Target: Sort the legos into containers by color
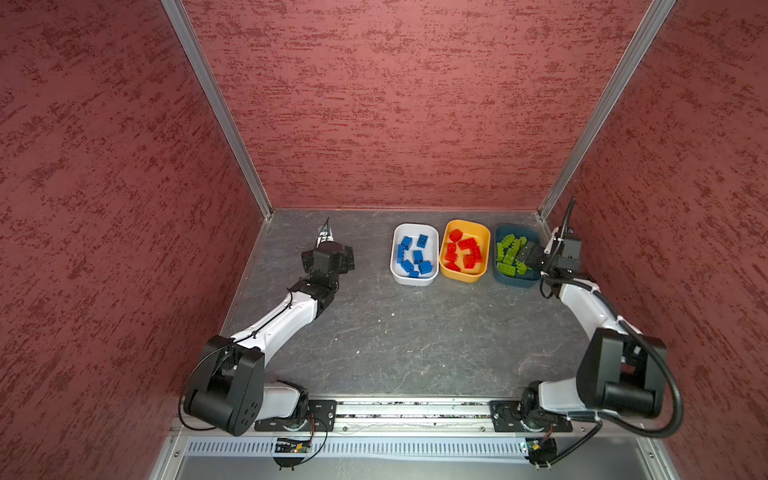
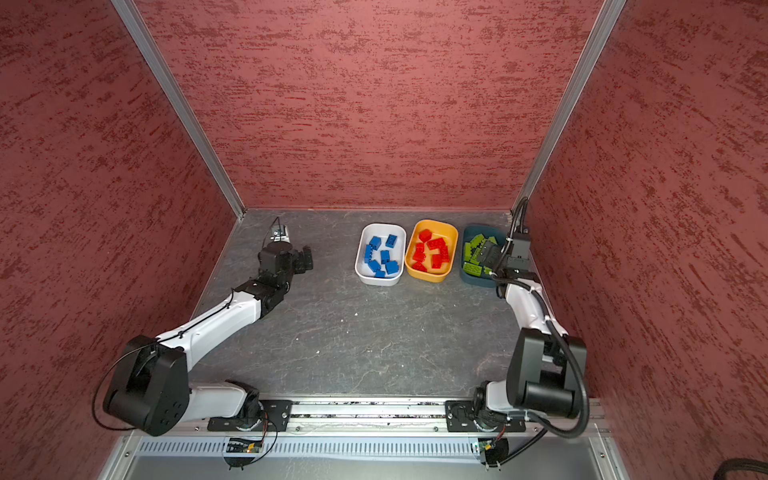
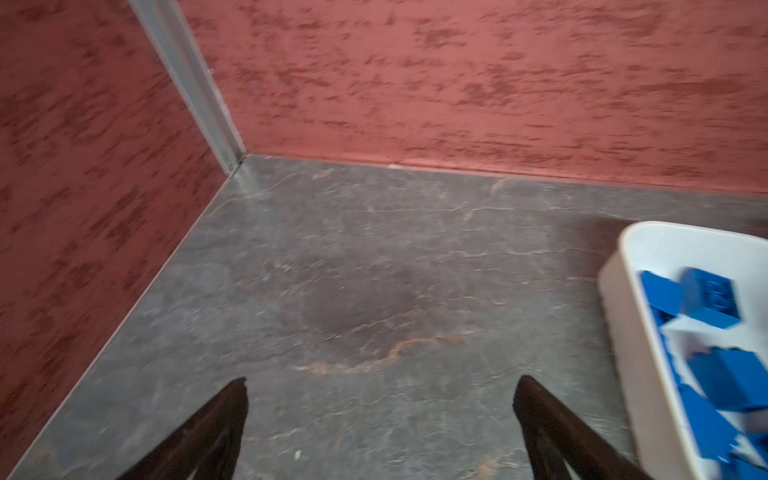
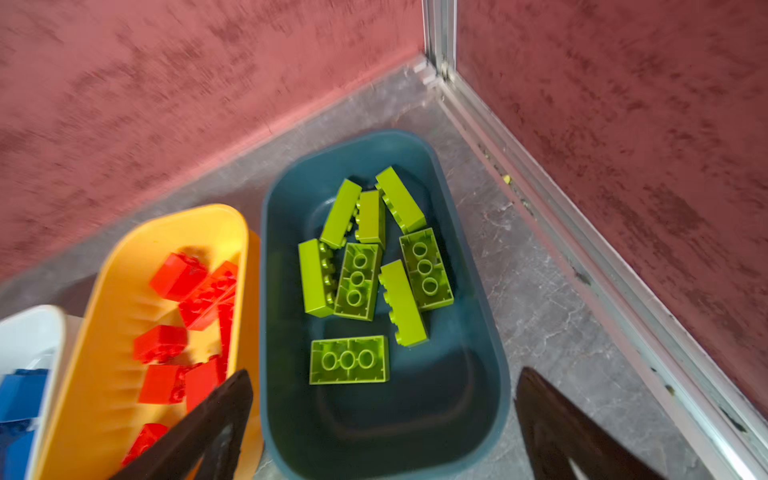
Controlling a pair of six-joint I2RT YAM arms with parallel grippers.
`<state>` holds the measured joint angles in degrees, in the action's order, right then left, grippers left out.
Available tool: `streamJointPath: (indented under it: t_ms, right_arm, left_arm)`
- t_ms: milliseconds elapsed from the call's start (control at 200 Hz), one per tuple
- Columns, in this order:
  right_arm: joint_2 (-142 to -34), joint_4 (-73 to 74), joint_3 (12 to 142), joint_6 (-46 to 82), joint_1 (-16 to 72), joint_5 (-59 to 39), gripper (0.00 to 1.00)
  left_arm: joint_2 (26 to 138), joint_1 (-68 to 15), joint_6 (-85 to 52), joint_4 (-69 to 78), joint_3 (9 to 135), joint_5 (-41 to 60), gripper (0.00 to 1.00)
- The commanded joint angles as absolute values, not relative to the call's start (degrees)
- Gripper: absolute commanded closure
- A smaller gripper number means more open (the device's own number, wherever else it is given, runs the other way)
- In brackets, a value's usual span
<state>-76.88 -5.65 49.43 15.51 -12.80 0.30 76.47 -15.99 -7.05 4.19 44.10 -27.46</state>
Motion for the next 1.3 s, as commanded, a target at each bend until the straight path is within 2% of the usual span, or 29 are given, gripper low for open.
streamJointPath:
  t_ms: [0,155,371,511,641,756,897,977,1072,1298]
  right_arm:
    - [-69.89,6.08,42.20,17.23,-12.57,2.46,0.01]
    - [-65.01,15.72,31.03,13.96,-12.58,2.99,0.01]
    - [-66.45,33.91,19.51,12.84,-12.63,-2.67,0.01]
    - [-68.47,37.60,18.37,12.41,-12.45,-3.56,0.01]
    - [-69.84,39.12,18.28,12.07,-12.31,-3.80,0.01]
    - [-70.81,40.75,18.15,11.71,-12.27,-3.35,0.01]
    - [-72.15,45.92,16.93,11.19,-11.82,-0.09,0.01]
    - [-74.32,53.09,14.84,10.45,-11.11,3.09,0.01]
    - [-79.28,62.09,13.65,9.95,-10.14,2.17,0.01]
    - [-89.23,73.80,12.67,-1.10,-0.60,4.97,0.01]
  left_arm:
    - [75.44,-11.25,-8.86,3.91,41.57,-26.88,0.00]
    - [77.11,-5.90,-7.07,9.55,36.78,-20.94,0.01]
    - [83.75,-5.05,-1.60,23.34,32.72,-15.70,0.01]
    - [85.13,-4.87,2.83,34.64,30.23,-14.25,0.01]
    - [85.05,-1.52,0.59,43.20,24.91,-8.48,0.01]
    - [89.10,-0.32,1.25,63.01,16.81,-4.33,0.01]
    - [87.44,0.64,-1.72,51.62,20.99,-6.42,0.01]
    - [87.83,0.66,-1.74,52.47,20.80,-6.91,0.01]
    - [87.75,0.64,-1.82,52.62,20.80,-6.89,0.00]
    - [87.81,0.65,-1.71,52.97,20.74,-6.86,0.00]
